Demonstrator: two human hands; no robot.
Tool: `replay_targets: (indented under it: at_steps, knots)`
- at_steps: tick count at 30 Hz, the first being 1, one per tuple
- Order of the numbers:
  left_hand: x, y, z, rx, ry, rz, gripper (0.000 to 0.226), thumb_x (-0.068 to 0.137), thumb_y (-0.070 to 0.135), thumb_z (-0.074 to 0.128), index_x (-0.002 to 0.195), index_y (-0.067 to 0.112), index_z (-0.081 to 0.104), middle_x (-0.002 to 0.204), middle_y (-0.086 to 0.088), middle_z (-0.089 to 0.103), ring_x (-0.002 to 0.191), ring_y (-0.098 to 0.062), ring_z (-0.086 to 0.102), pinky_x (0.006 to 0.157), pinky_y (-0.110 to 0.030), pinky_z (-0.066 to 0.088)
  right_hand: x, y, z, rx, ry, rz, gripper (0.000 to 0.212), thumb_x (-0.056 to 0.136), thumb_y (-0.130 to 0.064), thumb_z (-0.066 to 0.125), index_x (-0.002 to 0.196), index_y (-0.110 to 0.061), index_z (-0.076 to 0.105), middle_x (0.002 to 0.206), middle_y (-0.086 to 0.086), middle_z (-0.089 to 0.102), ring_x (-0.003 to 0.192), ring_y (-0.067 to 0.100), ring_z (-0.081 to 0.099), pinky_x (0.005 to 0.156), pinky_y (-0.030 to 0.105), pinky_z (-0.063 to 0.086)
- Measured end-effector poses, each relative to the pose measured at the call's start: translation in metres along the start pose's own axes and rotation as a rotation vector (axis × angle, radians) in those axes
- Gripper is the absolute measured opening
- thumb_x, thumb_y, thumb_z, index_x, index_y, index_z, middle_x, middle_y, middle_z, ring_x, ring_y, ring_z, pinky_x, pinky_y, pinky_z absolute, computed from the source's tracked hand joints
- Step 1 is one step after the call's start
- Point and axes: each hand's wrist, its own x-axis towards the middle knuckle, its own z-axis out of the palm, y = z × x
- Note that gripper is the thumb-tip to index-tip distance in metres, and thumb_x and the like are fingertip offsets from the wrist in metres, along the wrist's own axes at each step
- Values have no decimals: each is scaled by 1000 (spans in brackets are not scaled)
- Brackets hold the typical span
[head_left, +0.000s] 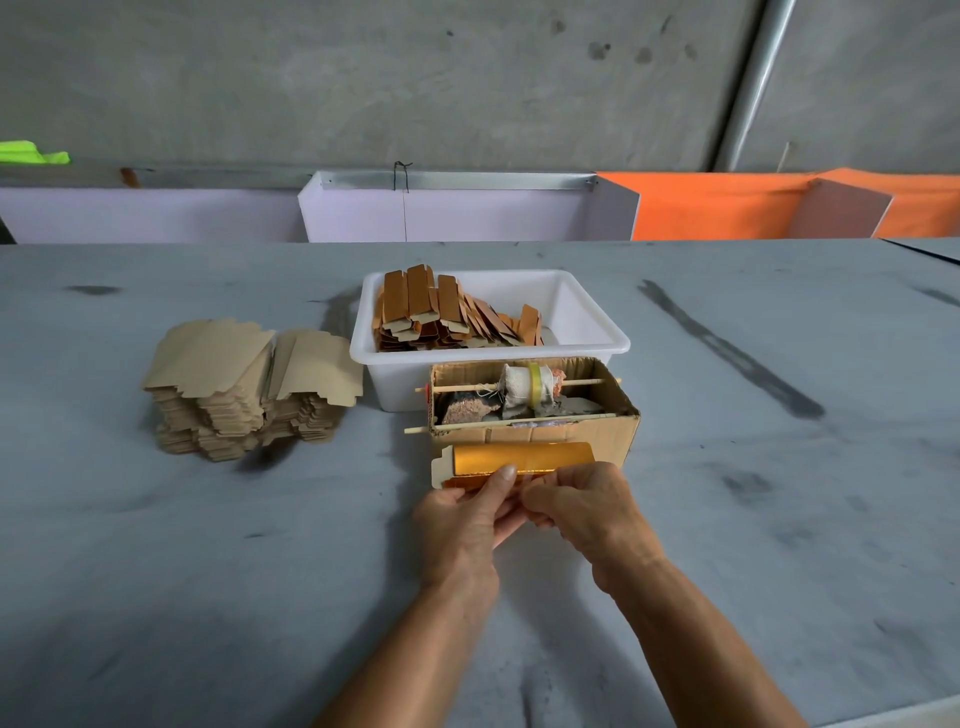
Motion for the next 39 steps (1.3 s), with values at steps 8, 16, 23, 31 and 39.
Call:
replay_targets:
  at_steps: [8, 16, 23, 31, 39]
  knots:
    - [1, 0, 0, -18, 31, 1, 8, 76, -1, 71, 81, 0, 65, 66, -10, 72, 60, -23, 71, 48, -27, 55, 0, -1, 0, -16, -9, 9, 15, 78, -11, 67, 64, -6, 68, 61, 4, 62, 60, 12, 55, 50, 20, 40]
    - [4, -1, -2, -21, 31, -19, 19, 72, 2, 74, 88, -1, 66, 74, -13, 73, 67, -25, 72, 52, -29, 57, -1, -1, 0, -21, -18, 4, 16, 81, -12, 66, 66, -7, 69, 62, 2, 62, 61, 9, 56, 49, 17, 39]
    - [4, 0, -1, -9, 32, -22, 18, 69, 2, 77, 83, 4, 65, 72, -11, 73, 66, -25, 72, 53, -31, 58, 0, -1, 0, -32, -17, 15, 14, 80, -11, 66, 67, -5, 69, 62, 4, 63, 61, 11, 56, 48, 18, 39]
    - [2, -1, 1, -15, 63, 11, 18, 70, -5, 75, 83, 0, 64, 66, -11, 71, 58, -23, 70, 48, -27, 55, 1, -1, 0, -36, -18, 29, 16, 78, -12, 67, 63, -6, 68, 56, 2, 61, 56, 10, 55, 46, 18, 38]
    - [3, -2, 4, -39, 120, 44, 14, 72, -6, 73, 80, 0, 64, 64, -8, 71, 57, -21, 70, 46, -25, 53, -1, -1, 0, -14, -30, -1, 19, 80, -15, 69, 62, -8, 68, 54, -2, 59, 54, 5, 53, 40, 10, 35]
